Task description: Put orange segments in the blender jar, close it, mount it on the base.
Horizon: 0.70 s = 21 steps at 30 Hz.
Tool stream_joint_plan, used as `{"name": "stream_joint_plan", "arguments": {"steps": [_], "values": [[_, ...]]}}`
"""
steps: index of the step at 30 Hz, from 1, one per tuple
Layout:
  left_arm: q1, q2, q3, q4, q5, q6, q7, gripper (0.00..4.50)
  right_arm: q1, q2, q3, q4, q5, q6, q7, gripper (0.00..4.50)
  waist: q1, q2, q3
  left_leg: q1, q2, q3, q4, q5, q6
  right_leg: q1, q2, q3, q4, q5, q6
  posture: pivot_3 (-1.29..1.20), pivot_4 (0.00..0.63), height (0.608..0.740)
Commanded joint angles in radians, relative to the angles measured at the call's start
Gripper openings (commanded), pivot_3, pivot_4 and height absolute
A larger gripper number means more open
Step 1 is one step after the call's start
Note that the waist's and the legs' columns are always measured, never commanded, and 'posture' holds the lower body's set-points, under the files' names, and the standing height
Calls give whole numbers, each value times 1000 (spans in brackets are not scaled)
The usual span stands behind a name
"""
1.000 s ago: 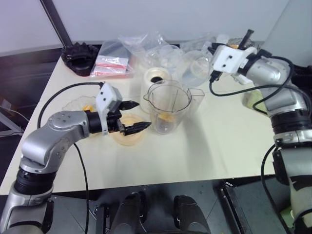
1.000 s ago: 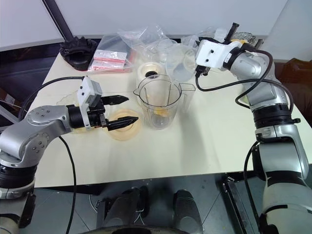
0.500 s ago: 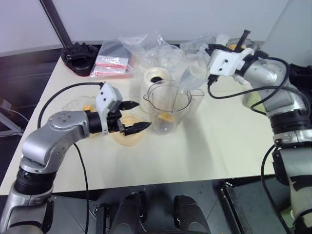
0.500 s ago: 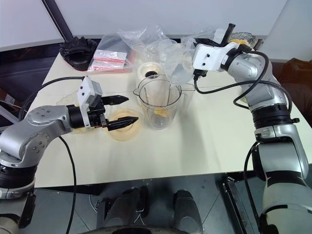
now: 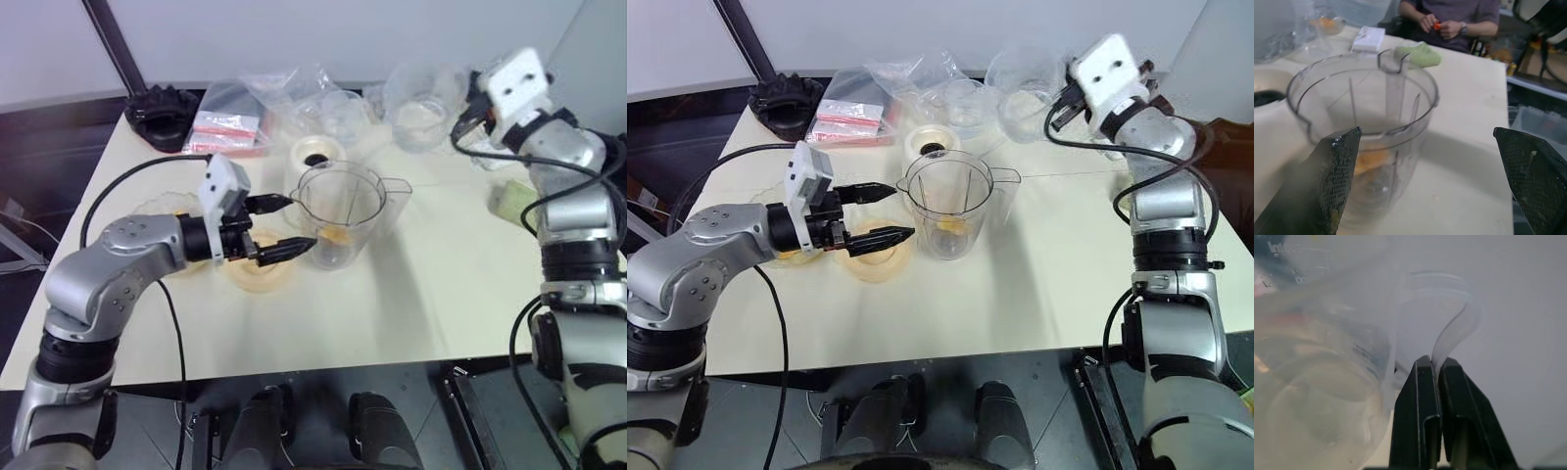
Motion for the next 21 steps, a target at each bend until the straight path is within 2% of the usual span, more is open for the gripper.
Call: {"name": "stream_joint_plan", "arguments": {"steps": [1, 5, 8, 13, 21], "values": [[-30, 6, 34, -36, -36, 12, 1, 4500, 27, 24, -192, -101, 122, 187, -144, 22, 2, 0, 0, 0, 0, 0, 0, 0, 0, 0, 0, 0, 0, 0, 0, 0, 150, 740], [-34, 12, 21, -50, -42, 16, -2, 4500, 120, 80, -385, -172, 197, 286, -339, 22, 3, 0, 0, 0, 0, 0, 0, 0, 0, 0, 0, 0, 0, 0, 0, 0, 150, 740], [-34, 7, 18, -57, -47, 20, 2, 4500, 211, 124, -448, -251, 245, 286, -380, 22, -1, 0, 0, 0, 0, 1, 0, 0, 0, 0, 0, 0, 0, 0, 0, 0, 150, 740], [-17, -1, -3, -50, -39, 12, -4, 4500, 460, 210, -423, -302, 157, 172, -468, 22, -5, 0, -1, 2, 1, 1, -1, 0, 0, 1, 1, 1, 0, 0, 0, 0, 150, 740], [2, 7, -15, -41, -28, 11, -22, 4500, 574, 323, -382, -238, 98, 24, -602, 22, -6, 1, -1, 3, 1, 3, -1, 0, 0, 0, 2, 3, 0, -2, -3, 0, 150, 740]]}}
